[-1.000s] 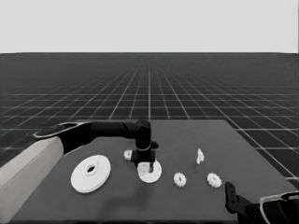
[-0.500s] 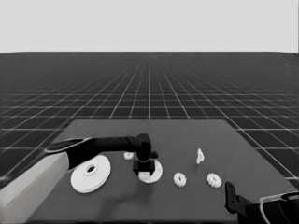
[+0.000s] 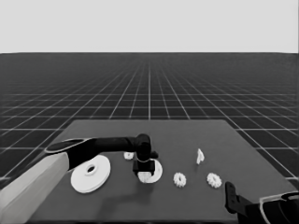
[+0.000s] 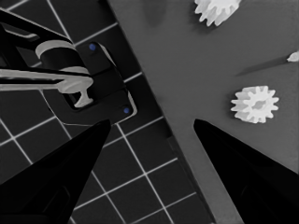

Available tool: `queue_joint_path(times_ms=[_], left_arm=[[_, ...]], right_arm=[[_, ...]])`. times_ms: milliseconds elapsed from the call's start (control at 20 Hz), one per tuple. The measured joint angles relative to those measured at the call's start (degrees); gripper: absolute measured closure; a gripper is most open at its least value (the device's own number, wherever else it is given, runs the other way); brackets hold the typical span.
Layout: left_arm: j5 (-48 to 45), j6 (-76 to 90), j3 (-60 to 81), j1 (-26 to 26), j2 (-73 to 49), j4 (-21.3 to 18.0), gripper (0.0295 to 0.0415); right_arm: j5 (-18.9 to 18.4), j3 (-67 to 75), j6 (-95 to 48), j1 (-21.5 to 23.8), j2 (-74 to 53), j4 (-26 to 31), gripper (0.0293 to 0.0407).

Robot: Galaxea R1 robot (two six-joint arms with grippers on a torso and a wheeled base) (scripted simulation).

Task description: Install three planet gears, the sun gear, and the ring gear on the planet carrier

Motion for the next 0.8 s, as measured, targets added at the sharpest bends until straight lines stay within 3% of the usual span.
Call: queue_joint_path(times_ms=[100,200,300,600,700,800], left_arm=[[0.0,0.0,0.0,0.0,0.0,0.0,0.0326],[1.6,-3.1,4.4,-6.1,-0.9,-6.0,0.0326],[1.8,-3.8,5.3,-8.6,-1.0,-8.4,0.0326],[1.8,-4.0,5.6,-9.7,-1.1,-9.6,0.0326],[-1.7,16.0,-9.0,-12.0,-6.5,-12.4,0.0326],[-2.5,24.4,-18.4,-12.4,-6.0,-13.4,0.0326]], right_arm=[[0.0,0.0,0.0,0.0,0.0,0.0,0.0315],[0.0,0.0,0.0,0.0,0.0,0.0,0.0315],[0.0,0.0,0.0,0.0,0.0,0.0,0.0315],[0.0,0.0,0.0,0.0,0.0,0.0,0.0315],[0.0,0.0,0.0,0.0,0.0,0.0,0.0315],[0.0,0.0,0.0,0.0,0.0,0.0,0.0315]])
